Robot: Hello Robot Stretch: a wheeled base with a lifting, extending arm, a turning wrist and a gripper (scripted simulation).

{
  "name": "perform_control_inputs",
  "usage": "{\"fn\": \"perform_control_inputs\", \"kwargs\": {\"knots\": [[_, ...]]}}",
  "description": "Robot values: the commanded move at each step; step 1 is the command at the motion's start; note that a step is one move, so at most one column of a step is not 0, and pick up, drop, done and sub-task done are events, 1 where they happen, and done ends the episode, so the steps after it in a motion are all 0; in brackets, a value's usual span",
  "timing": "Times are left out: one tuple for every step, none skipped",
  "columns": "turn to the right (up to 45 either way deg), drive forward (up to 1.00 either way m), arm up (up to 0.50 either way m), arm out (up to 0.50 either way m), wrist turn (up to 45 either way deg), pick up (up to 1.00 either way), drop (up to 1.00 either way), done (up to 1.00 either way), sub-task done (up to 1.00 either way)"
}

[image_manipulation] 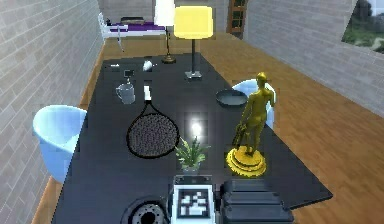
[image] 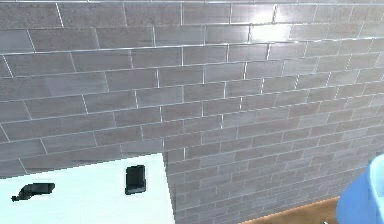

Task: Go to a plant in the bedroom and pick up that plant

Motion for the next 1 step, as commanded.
{"fn": "perform_control_inputs", "kwargs": {"knots": [[0.0,0.0,0.0,0.2,0.0,0.0,0.0,0.0,0.0]]}}
